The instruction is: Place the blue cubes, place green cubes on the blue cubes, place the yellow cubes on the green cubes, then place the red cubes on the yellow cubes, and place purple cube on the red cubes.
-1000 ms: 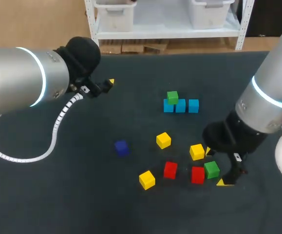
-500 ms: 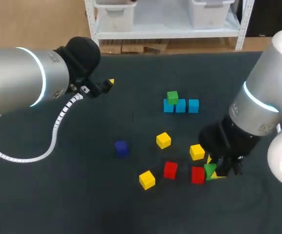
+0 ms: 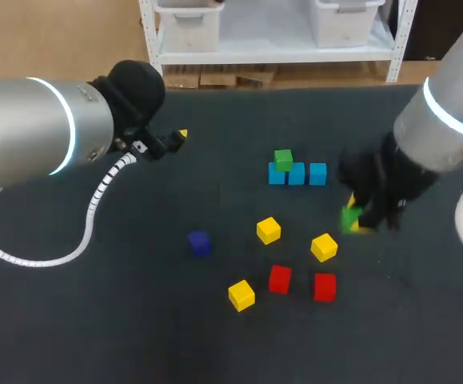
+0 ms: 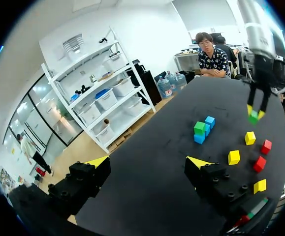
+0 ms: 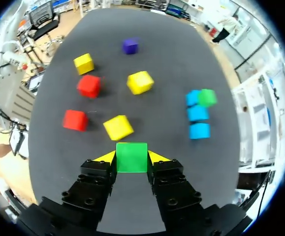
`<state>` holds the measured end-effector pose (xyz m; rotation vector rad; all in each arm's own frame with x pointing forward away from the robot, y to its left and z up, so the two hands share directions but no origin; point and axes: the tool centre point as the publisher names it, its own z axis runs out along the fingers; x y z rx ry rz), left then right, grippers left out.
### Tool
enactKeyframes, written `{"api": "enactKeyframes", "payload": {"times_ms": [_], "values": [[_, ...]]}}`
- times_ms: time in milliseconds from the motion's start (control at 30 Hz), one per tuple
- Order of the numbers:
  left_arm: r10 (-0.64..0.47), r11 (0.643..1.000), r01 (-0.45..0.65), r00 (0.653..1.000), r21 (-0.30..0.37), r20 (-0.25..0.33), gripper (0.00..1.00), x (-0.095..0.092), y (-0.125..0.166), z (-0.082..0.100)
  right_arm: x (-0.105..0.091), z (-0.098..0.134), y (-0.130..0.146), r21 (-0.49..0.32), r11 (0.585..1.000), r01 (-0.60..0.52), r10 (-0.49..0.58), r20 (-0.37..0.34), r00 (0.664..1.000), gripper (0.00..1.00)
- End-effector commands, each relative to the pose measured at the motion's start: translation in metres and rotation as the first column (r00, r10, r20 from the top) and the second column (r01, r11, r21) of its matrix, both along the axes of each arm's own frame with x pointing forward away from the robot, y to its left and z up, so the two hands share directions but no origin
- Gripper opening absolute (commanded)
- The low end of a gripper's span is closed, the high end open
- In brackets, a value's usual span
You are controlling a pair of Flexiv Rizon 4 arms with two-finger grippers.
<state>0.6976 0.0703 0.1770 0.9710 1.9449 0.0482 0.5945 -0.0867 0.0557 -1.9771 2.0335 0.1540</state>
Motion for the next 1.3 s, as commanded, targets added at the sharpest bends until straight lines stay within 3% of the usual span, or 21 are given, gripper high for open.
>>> {"api": "enactKeyframes", "payload": {"times_ms": [33,233,333,433,700,1300], "values": [[-0.001,1.000,0.001,1.000,-0.002,0.001,1.00,0.001,0.000,-0.001,0.034,0.014,0.005,-0.017,1.000,0.019,-0.019,0.014,1.000,0.00],[-0.001,1.000,0.001,1.000,-0.002,0.001,1.00,0.001,0.000,-0.001,0.067,0.019,0.027,-0.002,1.000,-0.025,0.025,-0.006,1.000,0.00],[-0.001,1.000,0.001,1.000,-0.002,0.001,1.00,0.001,0.000,-0.001,0.084,0.013,0.038,0.011,0.998,-0.058,0.059,-0.073,0.996,0.00],[-0.001,1.000,0.001,1.000,-0.002,0.001,1.00,0.001,0.000,-0.001,0.101,0.003,0.045,-0.024,0.999,-0.038,0.037,-0.046,0.998,0.00],[-0.001,1.000,0.001,1.000,-0.002,0.001,1.00,0.001,0.000,-0.001,0.127,-0.011,0.050,-0.043,0.999,-0.031,0.028,-0.071,0.997,0.00],[-0.001,1.000,0.001,1.000,-0.002,0.001,1.00,0.001,0.000,-0.001,0.146,-0.024,0.042,-0.029,0.999,-0.038,0.035,-0.117,0.993,0.00]]}}
